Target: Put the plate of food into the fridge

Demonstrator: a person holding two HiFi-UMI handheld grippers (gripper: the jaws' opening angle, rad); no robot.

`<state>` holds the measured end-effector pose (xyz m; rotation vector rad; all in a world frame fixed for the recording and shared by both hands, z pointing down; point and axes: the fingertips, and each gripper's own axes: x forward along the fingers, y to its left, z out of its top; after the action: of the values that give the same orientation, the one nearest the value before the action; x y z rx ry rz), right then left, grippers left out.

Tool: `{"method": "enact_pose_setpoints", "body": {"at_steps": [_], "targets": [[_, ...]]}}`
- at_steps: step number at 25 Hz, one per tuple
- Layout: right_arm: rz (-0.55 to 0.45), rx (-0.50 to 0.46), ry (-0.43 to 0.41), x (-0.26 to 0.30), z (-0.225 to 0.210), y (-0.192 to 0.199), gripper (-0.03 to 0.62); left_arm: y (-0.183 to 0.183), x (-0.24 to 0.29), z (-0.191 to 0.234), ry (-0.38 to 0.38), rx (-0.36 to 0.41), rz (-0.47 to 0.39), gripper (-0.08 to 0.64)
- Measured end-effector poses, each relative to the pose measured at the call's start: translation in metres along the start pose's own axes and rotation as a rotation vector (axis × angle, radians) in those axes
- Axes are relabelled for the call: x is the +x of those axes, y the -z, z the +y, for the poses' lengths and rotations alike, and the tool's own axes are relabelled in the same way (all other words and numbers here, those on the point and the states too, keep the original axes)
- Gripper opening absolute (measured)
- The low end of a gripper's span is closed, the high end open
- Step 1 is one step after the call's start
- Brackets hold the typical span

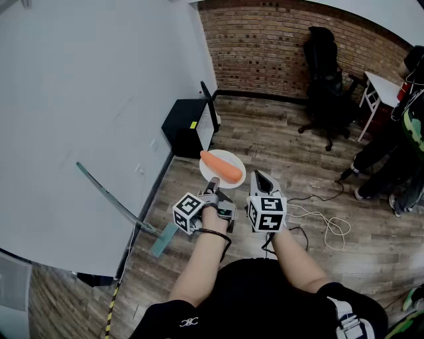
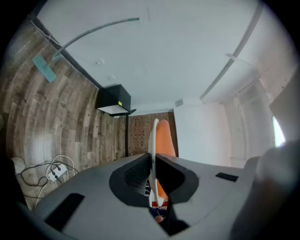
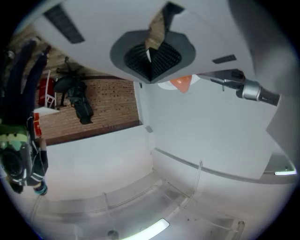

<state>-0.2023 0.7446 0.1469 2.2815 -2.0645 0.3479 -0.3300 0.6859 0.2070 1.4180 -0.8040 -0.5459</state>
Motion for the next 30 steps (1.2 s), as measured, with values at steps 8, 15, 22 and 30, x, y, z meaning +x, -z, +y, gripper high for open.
{"method": "enact_pose_setpoints", "body": {"at_steps": [8, 15, 22, 30], "targets": [[0.005, 0.015, -0.007, -0.002, -0.006, 0.007, 0.009, 0.010, 0.000, 0.002, 0.000, -0.005, 0.006, 0.028], [-0.006, -0.016, -0.016, -0.008, -0.017, 0.002, 0.009, 0.023, 0.003, 0.000, 0.000, 0.006, -0.004, 0.028], [0.014, -0.026, -0.031, -0.006, -0.025, 0.010, 0.009, 0.039, 0.006, 0.006, -0.003, -0.002, 0.006, 0.028], [0.008, -0.054, -0.030, 0.011, -0.036, 0.013, 0.009, 0.036, 0.027, 0.016, -0.018, -0.012, -0.002, 0.028]]}}
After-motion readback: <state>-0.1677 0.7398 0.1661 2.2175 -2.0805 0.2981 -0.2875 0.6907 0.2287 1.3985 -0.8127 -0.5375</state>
